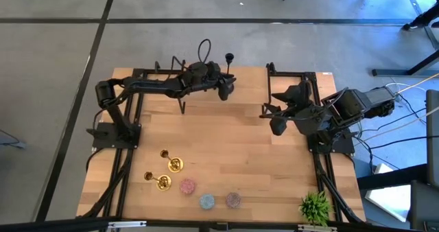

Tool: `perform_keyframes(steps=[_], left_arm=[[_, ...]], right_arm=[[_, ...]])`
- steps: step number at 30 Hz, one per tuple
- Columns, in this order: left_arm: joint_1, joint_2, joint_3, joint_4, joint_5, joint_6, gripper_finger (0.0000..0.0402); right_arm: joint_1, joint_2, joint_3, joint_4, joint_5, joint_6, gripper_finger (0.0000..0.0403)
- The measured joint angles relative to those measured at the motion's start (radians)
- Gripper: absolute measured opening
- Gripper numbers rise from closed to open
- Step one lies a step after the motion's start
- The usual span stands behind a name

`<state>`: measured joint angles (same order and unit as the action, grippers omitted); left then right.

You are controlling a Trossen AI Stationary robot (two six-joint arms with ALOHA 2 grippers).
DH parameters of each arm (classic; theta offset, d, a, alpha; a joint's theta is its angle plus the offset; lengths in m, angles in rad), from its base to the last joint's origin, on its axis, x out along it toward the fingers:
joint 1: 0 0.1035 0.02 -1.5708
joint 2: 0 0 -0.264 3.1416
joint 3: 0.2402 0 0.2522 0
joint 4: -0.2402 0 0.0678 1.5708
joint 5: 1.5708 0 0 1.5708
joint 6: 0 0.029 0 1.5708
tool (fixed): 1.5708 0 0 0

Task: Pick & Place candle stick holders
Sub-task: Put the black candle holder on the shelf

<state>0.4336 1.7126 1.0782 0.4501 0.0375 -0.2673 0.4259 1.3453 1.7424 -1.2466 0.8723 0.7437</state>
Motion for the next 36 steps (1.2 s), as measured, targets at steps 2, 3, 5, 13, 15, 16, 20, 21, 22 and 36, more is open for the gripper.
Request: perform_keyframes(steps=[2,3,5,13,15,16,20,21,22,36], left_arm=[[0.000,-0.015,0.000,-0.036,0.005,0.000,0.0101],[0.000,-0.021,0.000,-0.049,0.004,0.000,0.0102],[0.000,-0.037,0.000,-0.096,0.002,0.002,0.0105],[0.000,-0.086,0.000,-0.238,-0.037,0.071,0.0120],[0.000,-0.094,0.000,-0.246,-0.037,0.072,0.0121],[0.000,-0.100,0.000,-0.256,-0.036,0.073,0.0121],[0.000,-0.122,0.000,-0.295,-0.046,0.094,0.0121],[0.000,-0.125,0.000,-0.313,-0.050,0.100,0.0121],[0.000,-0.128,0.000,-0.338,-0.052,0.106,0.0121],[-0.057,-0.135,0.000,-0.447,-0.013,0.099,0.0083]], right_arm=[[0.000,0.000,0.000,-0.001,0.008,0.000,0.0211],[0.000,0.000,0.000,-0.003,0.011,0.000,0.0211],[0.000,0.001,0.000,-0.003,0.017,0.000,0.0211],[0.008,0.001,-0.009,-0.001,0.022,0.000,0.0211],[0.009,0.001,-0.024,0.007,0.024,0.000,0.0211],[0.009,0.002,-0.030,0.013,0.024,0.000,0.0211],[0.009,0.001,-0.053,0.050,0.020,0.000,0.0211],[0.009,0.001,-0.057,0.053,0.018,0.000,0.0211],[0.009,0.001,-0.060,0.055,0.018,0.000,0.0211],[0.009,0.001,-0.060,0.061,0.018,-0.004,0.0211]])
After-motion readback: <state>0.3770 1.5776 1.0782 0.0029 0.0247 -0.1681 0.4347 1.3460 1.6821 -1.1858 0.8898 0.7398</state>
